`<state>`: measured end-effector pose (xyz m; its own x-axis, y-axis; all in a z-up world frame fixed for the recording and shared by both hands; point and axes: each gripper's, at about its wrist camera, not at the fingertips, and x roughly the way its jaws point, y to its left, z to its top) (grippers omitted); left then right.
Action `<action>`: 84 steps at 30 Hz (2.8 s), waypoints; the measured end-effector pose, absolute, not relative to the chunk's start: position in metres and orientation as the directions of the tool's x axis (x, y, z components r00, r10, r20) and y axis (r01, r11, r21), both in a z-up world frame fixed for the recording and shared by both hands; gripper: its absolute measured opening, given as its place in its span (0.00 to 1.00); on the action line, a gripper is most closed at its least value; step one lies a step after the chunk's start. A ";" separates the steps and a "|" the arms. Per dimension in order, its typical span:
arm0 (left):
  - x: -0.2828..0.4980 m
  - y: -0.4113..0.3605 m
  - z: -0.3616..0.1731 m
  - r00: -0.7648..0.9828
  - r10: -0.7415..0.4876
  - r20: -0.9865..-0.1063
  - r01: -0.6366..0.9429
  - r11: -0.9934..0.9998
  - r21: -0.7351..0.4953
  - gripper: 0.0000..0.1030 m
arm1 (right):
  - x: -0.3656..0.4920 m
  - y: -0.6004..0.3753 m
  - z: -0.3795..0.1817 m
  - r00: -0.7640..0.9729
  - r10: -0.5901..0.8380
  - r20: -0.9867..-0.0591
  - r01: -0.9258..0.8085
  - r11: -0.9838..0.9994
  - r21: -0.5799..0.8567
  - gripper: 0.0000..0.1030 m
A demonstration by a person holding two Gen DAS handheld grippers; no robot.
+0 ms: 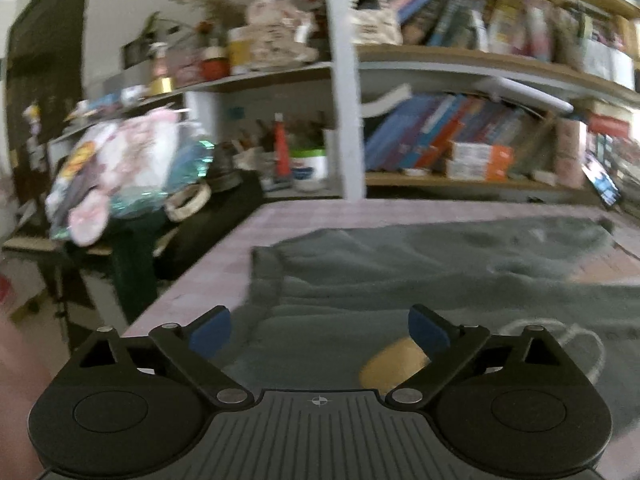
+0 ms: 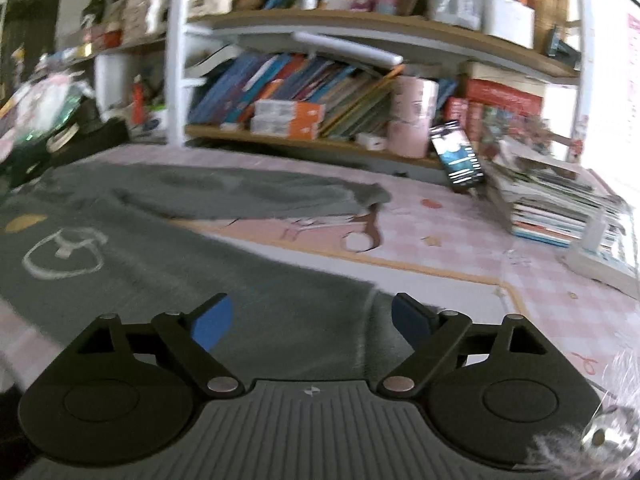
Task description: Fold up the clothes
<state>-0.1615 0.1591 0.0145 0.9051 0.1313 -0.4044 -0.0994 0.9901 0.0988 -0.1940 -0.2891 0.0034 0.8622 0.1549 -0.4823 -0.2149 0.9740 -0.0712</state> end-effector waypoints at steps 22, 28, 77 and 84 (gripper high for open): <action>-0.161 0.121 -0.002 0.894 0.032 -0.447 0.042 0.987 0.155 0.98 | -0.188 -0.265 -0.010 0.816 0.202 -0.541 -0.284 0.956 -0.071 0.90; -0.159 0.115 -0.004 0.892 0.021 -0.451 0.058 0.985 0.162 0.99 | -0.183 -0.262 -0.012 0.809 0.212 -0.548 -0.293 0.954 -0.064 0.90; -0.058 0.142 0.016 0.856 0.068 -0.512 0.092 0.955 0.281 0.99 | -0.009 -0.302 0.042 0.737 0.225 -0.637 -0.330 0.943 -0.048 0.87; -0.032 0.146 0.012 0.851 0.031 -0.525 0.135 0.952 0.275 0.99 | 0.033 -0.313 0.041 0.754 0.188 -0.630 -0.314 0.945 -0.095 0.84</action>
<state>-0.0320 0.1457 0.0123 0.8505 0.0309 -0.5250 0.1352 0.9519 0.2750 0.0329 -0.3130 0.0409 0.7535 0.1875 -0.6301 -0.3144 0.9445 -0.0949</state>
